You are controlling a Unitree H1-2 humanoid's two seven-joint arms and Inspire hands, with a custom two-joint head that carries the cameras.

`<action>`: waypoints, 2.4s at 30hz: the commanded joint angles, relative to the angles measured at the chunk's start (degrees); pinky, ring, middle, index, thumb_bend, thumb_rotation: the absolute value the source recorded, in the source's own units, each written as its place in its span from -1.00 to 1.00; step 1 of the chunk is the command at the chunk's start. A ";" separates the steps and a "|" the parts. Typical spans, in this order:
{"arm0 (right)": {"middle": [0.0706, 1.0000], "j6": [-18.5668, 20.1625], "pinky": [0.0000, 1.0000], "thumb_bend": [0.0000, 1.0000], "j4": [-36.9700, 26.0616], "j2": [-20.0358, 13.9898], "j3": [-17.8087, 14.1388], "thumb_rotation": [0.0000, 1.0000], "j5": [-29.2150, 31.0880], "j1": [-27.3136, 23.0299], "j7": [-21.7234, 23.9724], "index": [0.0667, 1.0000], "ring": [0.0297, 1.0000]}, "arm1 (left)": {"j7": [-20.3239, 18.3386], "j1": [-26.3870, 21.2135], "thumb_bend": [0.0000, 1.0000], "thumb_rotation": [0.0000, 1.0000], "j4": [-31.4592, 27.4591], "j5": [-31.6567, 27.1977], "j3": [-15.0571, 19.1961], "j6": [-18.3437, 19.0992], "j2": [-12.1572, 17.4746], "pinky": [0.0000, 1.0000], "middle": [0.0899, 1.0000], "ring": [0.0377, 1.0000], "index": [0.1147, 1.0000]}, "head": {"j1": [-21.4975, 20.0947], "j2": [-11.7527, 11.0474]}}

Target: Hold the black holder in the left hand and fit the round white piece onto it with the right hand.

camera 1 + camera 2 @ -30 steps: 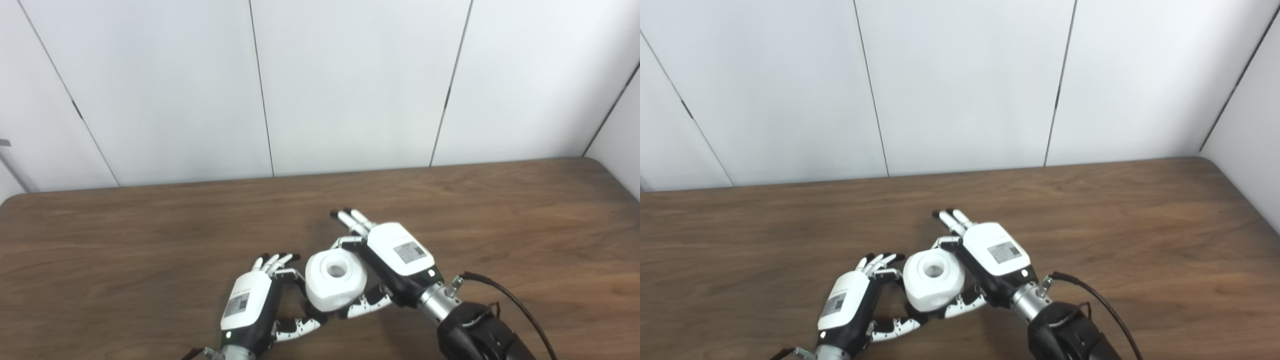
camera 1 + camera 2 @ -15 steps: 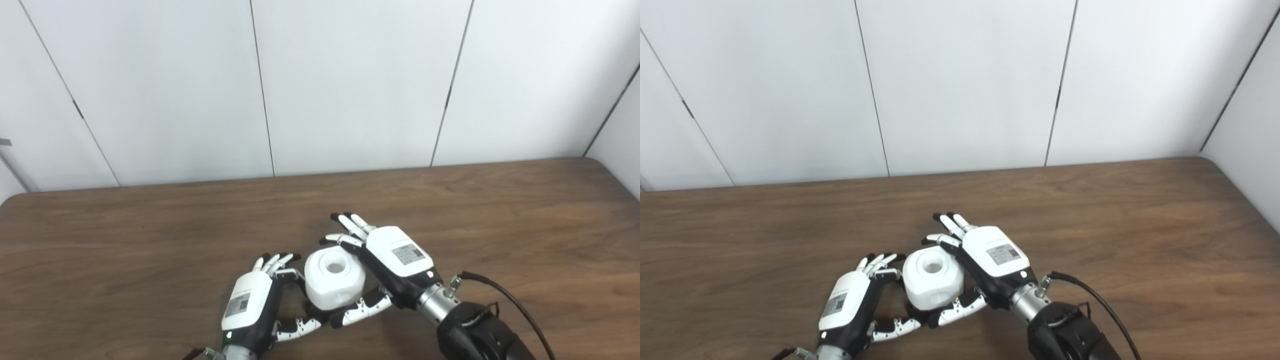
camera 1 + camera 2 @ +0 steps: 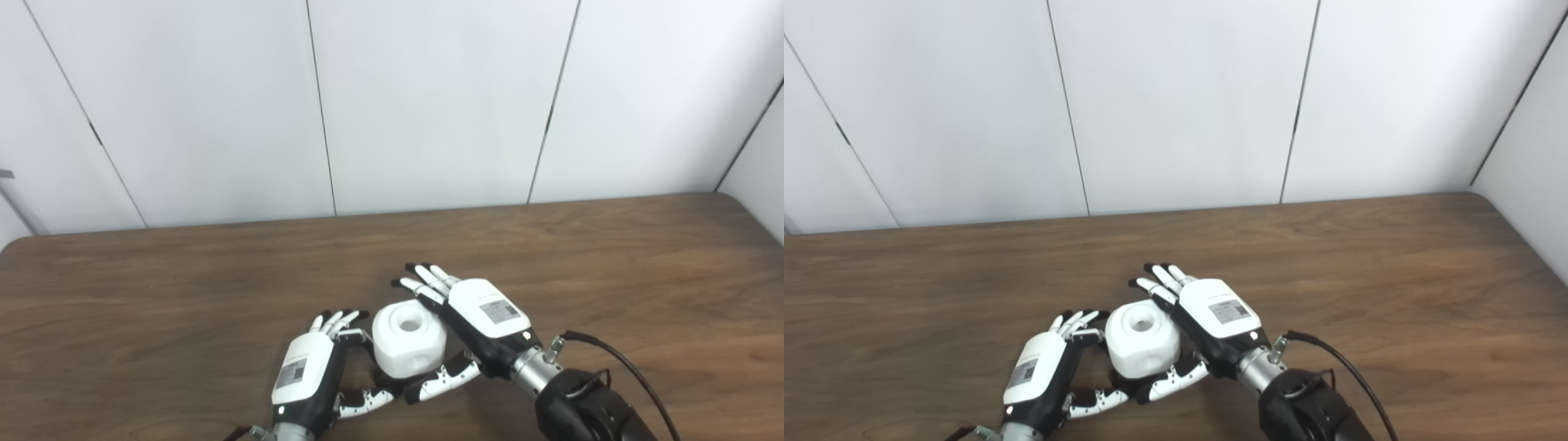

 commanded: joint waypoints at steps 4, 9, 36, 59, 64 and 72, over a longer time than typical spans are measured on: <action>1.00 0.31 0.79 1.00 -1.80 0.03 0.36 0.02 0.95 -0.91 2.97 0.99 1.00 | 1.04 -1.57 0.03 -0.90 -0.14 0.19 -0.31 -1.34 -0.75 1.00 0.73 0.84 -0.17 | -0.16 0.02; 1.00 0.95 0.77 1.00 -2.41 -0.13 -0.18 0.08 2.27 -0.89 3.99 1.00 1.00 | 0.78 -1.62 0.03 -0.90 -0.13 0.18 -0.33 -1.23 -0.66 1.00 0.73 0.84 -0.17 | -0.31 -0.11; 1.00 4.67 0.82 1.00 -6.11 -1.11 -2.99 0.10 4.79 -1.36 7.31 1.00 1.00 | -0.08 -2.08 0.03 -0.91 0.54 -0.16 0.10 -0.59 -0.54 1.00 0.76 0.87 -0.17 | -1.04 -1.08; 1.00 4.12 0.81 1.00 -8.52 -1.78 -6.06 0.12 7.56 -0.91 7.17 1.00 1.00 | 0.99 -2.79 0.03 -0.91 2.24 -0.34 0.21 -1.10 -0.85 1.00 0.75 0.87 -0.17 | -0.64 -1.93; 1.00 4.28 0.85 1.00 -8.87 -2.19 -7.33 0.10 8.82 -0.99 7.45 1.00 1.00 | 0.99 -2.90 0.03 -0.91 2.47 -0.31 0.23 -1.05 -0.82 1.00 0.76 0.87 -0.17 | -0.63 -2.21; 1.00 4.51 0.94 1.00 -9.84 -4.04 -9.96 0.09 10.11 -0.71 7.62 1.00 1.00 | 0.54 -2.92 0.03 -0.90 2.26 -0.53 0.38 -0.84 -0.61 1.00 0.76 0.88 -0.17 | -0.82 -2.28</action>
